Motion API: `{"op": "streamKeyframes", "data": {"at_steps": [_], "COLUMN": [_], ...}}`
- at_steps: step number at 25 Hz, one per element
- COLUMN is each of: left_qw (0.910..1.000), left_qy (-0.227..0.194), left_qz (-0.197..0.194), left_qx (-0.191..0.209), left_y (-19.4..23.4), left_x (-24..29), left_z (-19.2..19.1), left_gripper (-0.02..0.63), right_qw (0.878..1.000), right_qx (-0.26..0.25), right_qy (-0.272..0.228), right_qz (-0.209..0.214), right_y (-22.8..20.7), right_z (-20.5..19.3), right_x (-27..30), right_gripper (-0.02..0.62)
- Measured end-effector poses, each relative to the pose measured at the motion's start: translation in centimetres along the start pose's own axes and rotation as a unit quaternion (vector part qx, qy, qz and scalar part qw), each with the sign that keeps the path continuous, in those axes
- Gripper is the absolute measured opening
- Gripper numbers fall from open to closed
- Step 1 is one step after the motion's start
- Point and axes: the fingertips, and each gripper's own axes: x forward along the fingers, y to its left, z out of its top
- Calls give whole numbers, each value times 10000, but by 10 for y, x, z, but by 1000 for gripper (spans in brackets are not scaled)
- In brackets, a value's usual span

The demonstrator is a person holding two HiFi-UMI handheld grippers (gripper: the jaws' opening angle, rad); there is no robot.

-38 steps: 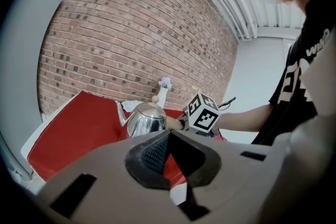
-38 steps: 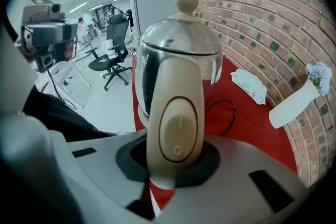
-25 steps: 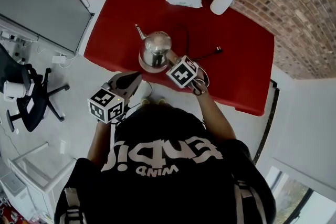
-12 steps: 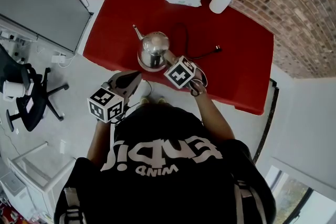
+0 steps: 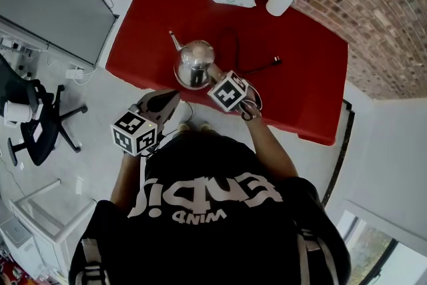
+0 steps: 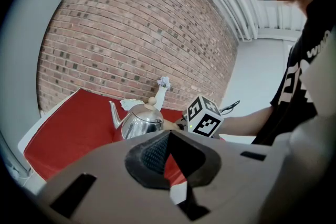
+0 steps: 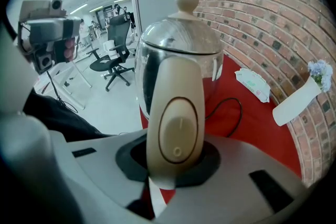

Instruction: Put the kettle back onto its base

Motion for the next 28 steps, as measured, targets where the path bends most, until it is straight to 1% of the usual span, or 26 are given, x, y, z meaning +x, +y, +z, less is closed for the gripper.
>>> {"op": "streamKeyframes", "data": {"at_steps": [9, 16, 19, 22, 24, 25, 26, 28], "left_qw": [10000, 10000, 10000, 10000, 10000, 10000, 10000, 10000], "left_qy": [8, 11, 24, 26, 22, 24, 25, 33], "left_qz": [53, 6, -8, -15, -25, -30, -35, -39], "left_qx": [-31, -28, -31, -45, -48, -45, -43, -41], "left_y": [-1, -5, -6, -6, -7, -7, -7, -7], "left_x": [-3, -4, -4, -4, -5, -5, -5, -6], "left_z": [-4, -6, -6, -6, -5, -5, -5, -5], "left_gripper": [6, 6, 6, 6, 6, 6, 6, 6], "right_qw": [9998, 9993, 9992, 9990, 9988, 9987, 9988, 9992], "right_qx": [-122, -275, -337, -340, -297, -271, -241, -198], "right_qy": [122, 239, 224, 172, 97, 76, 66, 35], "right_qz": [-22, -68, -12, 234, 387, 419, 417, 355], "right_y": [0, 0, 1, 7, 12, 13, 12, 9], "right_z": [-3, -4, -5, -6, -5, -5, -6, -6], "right_x": [5, 7, 6, 5, 4, 4, 4, 4], "right_gripper": [67, 69, 69, 89, 126, 144, 175, 178]}}
